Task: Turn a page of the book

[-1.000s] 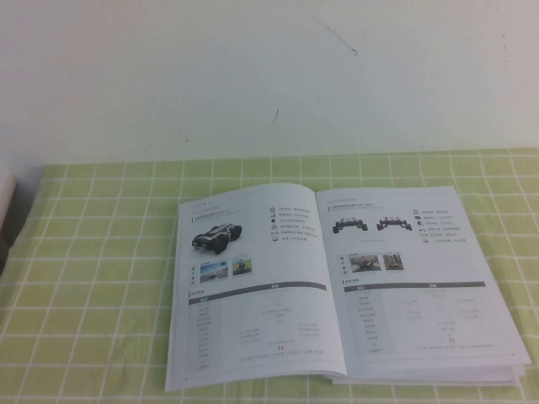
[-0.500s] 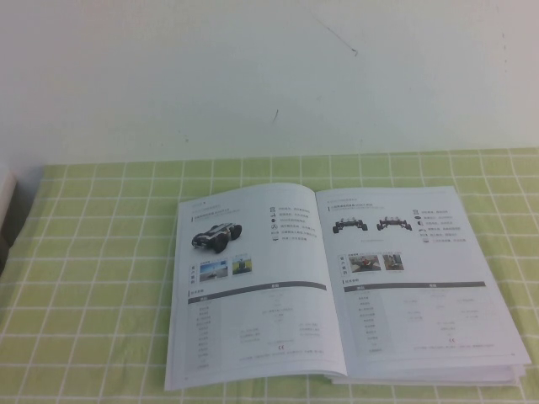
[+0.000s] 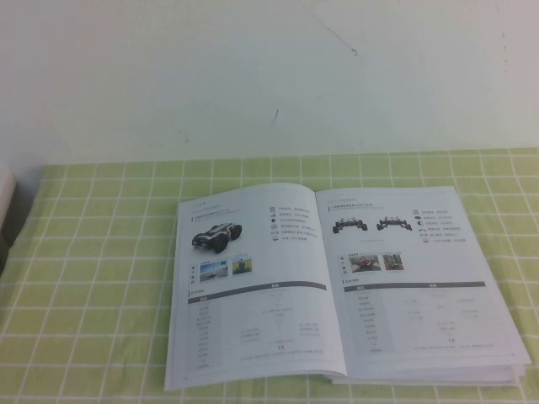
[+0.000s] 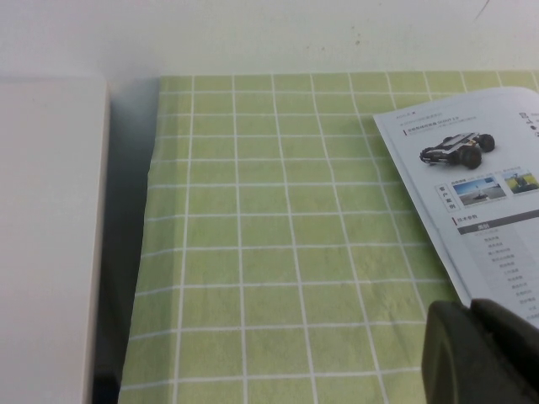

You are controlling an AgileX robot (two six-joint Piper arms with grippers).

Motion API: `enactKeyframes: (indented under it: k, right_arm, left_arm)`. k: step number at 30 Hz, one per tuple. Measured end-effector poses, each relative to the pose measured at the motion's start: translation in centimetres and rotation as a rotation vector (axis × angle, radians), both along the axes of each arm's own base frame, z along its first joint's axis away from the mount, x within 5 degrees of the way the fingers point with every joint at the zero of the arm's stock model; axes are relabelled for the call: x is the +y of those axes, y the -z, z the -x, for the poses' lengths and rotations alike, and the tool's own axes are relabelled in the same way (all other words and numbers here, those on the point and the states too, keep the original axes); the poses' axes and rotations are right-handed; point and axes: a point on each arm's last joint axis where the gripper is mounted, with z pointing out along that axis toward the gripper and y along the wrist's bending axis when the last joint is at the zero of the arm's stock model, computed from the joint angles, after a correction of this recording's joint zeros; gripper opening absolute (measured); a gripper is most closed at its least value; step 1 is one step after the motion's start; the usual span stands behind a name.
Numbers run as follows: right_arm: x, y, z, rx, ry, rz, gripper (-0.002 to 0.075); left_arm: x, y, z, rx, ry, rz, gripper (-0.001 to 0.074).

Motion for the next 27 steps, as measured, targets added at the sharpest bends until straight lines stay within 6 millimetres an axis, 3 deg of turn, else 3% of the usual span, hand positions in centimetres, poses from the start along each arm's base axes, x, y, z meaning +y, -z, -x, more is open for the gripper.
enactKeyframes:
  k: [14,18,27]
  right_arm:
    - [-2.5,0.0,-2.6,-0.267,0.385,0.127,-0.0003]
    - [-3.8,3.1,-2.9,-0.283,0.532,0.202,-0.0003]
    - [-7.0,12.5,-1.1,-0.052,0.836,0.210,-0.0003]
  left_arm:
    - [0.0,0.0,0.0,0.003,0.000,0.001,-0.0004]
    - [0.0,0.0,0.0,0.003,0.000,0.001,-0.0004]
    - [0.0,0.0,0.0,0.003,0.000,0.001,-0.0004]
